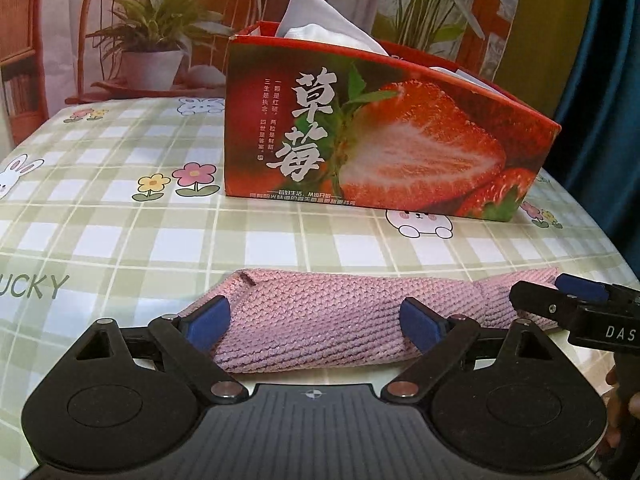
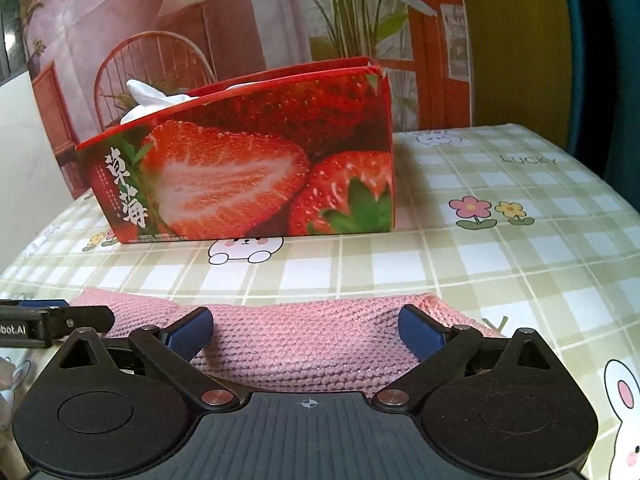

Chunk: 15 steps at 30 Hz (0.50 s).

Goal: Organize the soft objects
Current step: 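Move both open tools out of the box down to the pink knitted cloth, then close both grippers on the pink knitted cloth and lift it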

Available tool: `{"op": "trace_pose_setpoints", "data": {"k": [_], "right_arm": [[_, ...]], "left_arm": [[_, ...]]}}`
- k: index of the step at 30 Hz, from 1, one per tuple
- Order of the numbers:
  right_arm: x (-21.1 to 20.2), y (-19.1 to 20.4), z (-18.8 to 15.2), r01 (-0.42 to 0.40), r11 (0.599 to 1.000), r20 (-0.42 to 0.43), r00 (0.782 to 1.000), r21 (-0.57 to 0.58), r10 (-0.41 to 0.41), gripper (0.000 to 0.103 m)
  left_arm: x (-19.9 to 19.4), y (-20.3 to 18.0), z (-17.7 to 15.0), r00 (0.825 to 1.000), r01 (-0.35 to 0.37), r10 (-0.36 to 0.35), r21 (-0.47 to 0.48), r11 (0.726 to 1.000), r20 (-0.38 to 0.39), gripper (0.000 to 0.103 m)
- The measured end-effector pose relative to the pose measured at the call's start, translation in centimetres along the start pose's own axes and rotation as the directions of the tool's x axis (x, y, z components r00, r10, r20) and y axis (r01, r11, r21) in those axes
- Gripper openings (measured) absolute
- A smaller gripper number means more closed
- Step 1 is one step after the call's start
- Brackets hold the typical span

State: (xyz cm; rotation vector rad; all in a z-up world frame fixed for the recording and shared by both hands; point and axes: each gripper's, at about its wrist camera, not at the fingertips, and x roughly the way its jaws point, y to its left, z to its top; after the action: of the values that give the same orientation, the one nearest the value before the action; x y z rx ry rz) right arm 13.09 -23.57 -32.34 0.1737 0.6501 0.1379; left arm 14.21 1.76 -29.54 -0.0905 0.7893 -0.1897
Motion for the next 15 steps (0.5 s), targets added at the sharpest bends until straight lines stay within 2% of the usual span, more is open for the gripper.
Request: {"op": "trace_pose_setpoints", "data": {"k": [15], "right_arm": [[0.61, 0.33, -0.01, 0.014, 1.000, -0.022, 1.000, -0.026, -0.014, 0.100]], "left_arm": [[-0.05, -0.26, -0.51, 1.000, -0.003, 0.003, 0.045, 0.999, 0.000, 0.092]]}}
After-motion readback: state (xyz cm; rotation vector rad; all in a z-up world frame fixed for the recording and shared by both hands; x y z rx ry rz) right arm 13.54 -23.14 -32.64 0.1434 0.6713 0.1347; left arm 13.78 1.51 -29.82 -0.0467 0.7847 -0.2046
